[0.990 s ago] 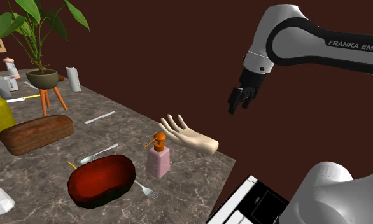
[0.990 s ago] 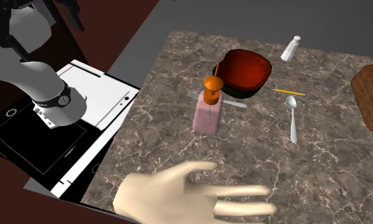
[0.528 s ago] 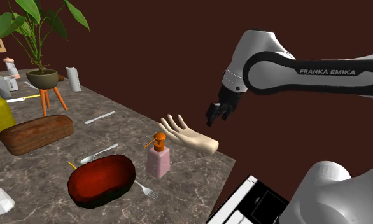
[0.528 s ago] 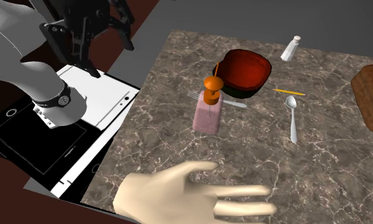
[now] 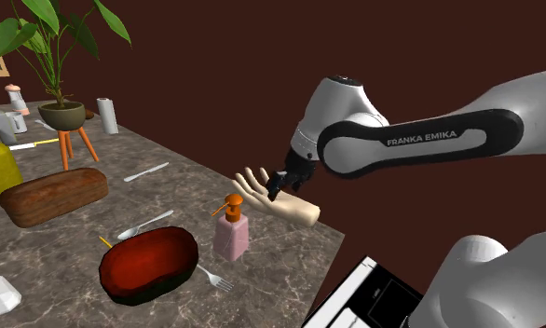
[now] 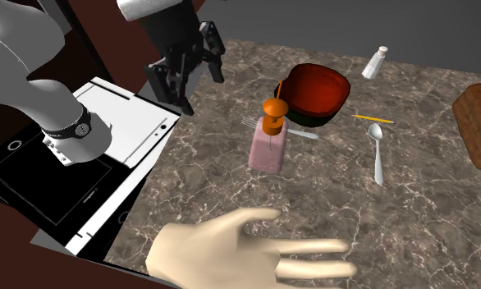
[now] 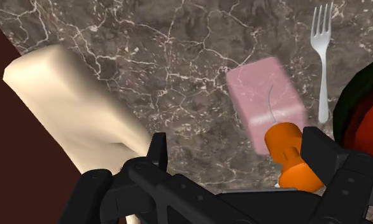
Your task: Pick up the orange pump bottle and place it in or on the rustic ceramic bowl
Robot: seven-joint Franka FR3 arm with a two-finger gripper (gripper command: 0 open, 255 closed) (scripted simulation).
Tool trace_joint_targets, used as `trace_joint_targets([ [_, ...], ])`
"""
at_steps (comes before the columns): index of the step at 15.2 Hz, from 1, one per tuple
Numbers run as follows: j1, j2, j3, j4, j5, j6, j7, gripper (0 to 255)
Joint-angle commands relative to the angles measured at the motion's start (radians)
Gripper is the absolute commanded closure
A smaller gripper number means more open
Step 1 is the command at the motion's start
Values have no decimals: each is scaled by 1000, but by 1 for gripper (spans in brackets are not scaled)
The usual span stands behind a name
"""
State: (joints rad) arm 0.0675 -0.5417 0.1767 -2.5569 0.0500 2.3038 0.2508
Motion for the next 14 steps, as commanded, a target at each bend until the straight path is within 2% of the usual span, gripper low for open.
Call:
trace_joint_targets([
  [1,4,55,37,-2,-2,85,41,0],
  [5,-13,191,109,25,-42,242,128,0],
  [8,-44,301,172,64,-115,345,220,0],
  [14,-82,406,206,84,-207,432,297,0],
])
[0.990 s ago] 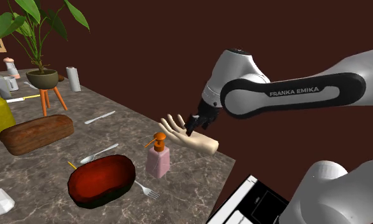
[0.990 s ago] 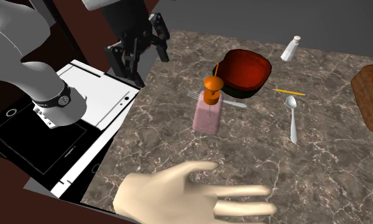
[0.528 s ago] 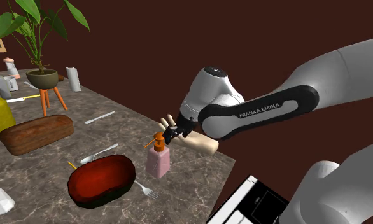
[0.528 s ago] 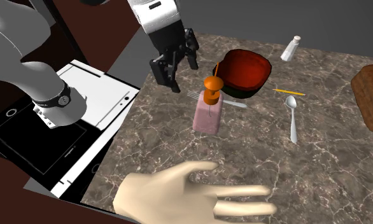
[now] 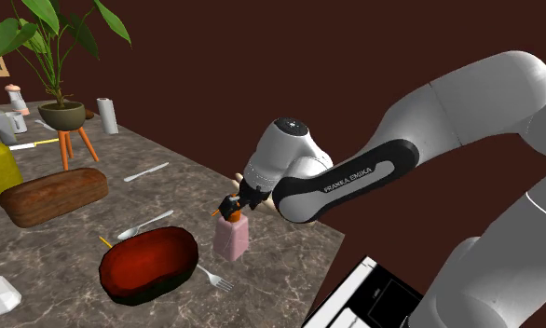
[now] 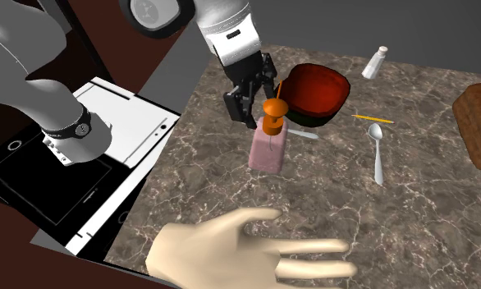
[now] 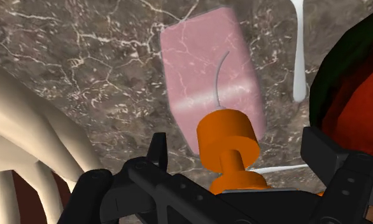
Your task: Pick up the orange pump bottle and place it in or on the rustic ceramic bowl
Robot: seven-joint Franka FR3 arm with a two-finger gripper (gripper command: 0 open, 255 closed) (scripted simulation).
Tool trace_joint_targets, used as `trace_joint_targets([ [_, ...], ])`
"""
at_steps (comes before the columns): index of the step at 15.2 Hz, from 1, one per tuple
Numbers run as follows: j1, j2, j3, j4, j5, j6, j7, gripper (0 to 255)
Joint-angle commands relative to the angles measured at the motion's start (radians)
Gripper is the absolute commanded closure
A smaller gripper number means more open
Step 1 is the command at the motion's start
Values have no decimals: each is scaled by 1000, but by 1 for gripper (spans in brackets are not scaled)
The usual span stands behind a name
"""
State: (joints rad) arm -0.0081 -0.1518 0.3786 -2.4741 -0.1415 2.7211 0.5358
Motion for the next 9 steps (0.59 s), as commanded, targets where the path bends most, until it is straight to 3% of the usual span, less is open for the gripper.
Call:
trace_joint_targets([
  [1,-12,32,7,4,-31,27,23,0],
  [9,-20,57,11,8,-59,45,43,0],
])
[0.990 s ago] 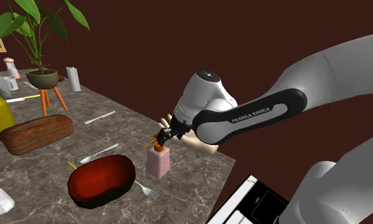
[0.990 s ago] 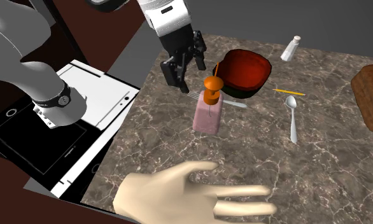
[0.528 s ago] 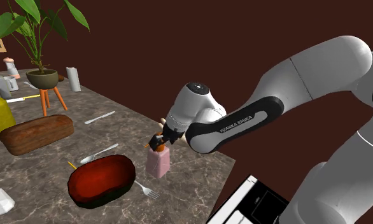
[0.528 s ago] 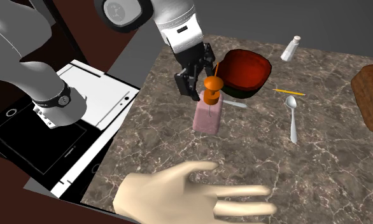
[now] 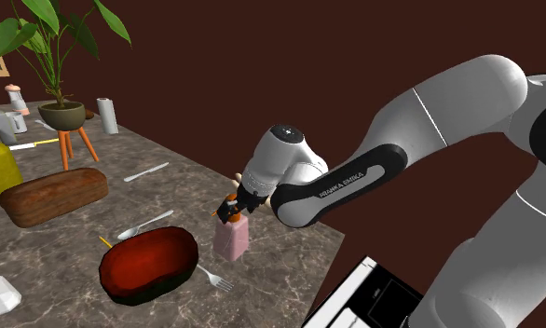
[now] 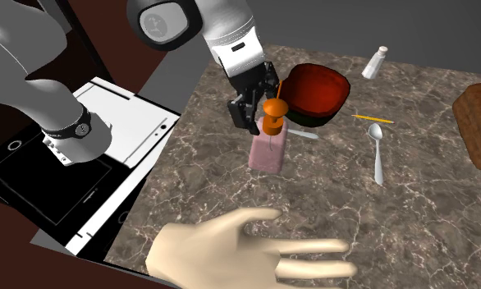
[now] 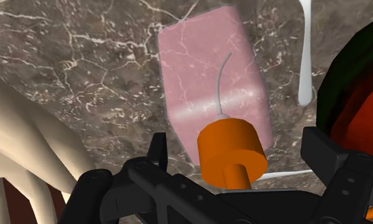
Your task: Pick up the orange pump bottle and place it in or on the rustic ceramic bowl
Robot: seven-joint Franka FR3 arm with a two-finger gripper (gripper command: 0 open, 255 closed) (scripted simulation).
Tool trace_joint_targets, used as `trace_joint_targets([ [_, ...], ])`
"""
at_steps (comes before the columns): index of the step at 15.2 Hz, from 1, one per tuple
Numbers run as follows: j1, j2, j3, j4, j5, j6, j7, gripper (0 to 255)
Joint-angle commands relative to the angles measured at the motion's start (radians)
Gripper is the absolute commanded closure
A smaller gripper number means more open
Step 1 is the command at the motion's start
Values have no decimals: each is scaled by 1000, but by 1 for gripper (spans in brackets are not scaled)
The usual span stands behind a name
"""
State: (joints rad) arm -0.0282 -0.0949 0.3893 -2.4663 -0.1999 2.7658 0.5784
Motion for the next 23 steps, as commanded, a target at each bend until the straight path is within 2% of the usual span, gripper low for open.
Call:
trace_joint_targets([
  [1,0,0,0,0,0,0,0,0],
  [2,0,0,0,0,0,0,0,255],
  [11,0,0,0,0,0,0,0,255],
  [23,36,-109,-29,67,120,-166,-103,255],
])
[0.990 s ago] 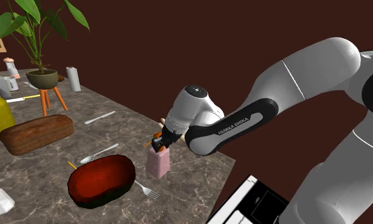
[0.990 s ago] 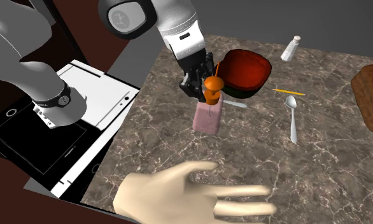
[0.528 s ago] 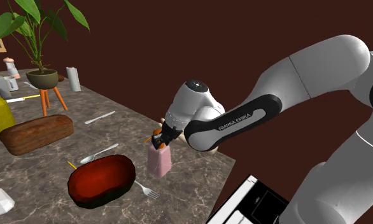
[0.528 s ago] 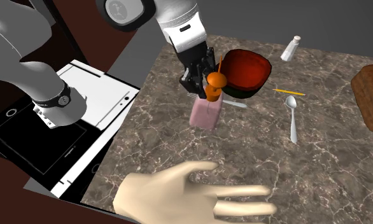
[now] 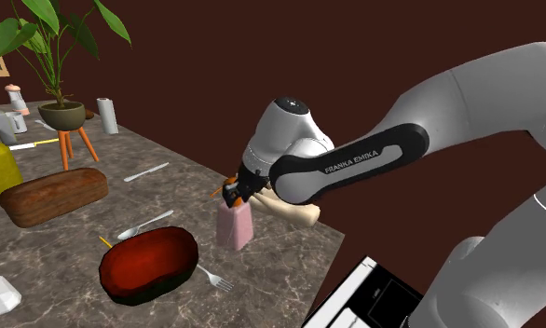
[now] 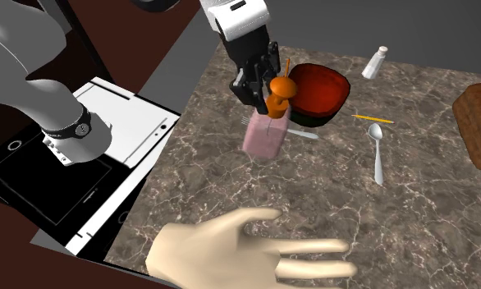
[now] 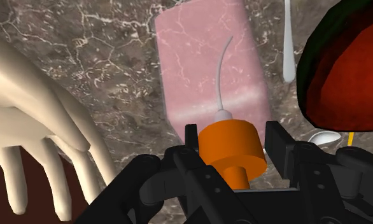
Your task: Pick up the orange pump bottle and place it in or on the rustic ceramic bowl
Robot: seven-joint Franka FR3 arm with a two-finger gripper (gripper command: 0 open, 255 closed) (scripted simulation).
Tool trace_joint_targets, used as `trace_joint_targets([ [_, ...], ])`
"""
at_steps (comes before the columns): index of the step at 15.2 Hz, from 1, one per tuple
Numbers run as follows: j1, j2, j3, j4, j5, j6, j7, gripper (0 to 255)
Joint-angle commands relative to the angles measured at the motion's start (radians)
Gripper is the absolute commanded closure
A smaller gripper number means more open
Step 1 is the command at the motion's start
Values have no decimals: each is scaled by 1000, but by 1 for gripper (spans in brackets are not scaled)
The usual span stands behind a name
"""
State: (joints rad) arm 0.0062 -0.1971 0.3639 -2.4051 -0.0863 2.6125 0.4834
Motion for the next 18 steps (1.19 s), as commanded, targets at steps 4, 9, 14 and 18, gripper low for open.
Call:
trace_joint_targets([
  [4,9,-35,-12,36,28,-69,-28,255],
  [9,16,-64,-22,78,48,-138,-47,255],
  [14,20,-86,-30,126,61,-207,-62,255],
  [18,22,-100,-36,168,69,-262,-72,255],
])
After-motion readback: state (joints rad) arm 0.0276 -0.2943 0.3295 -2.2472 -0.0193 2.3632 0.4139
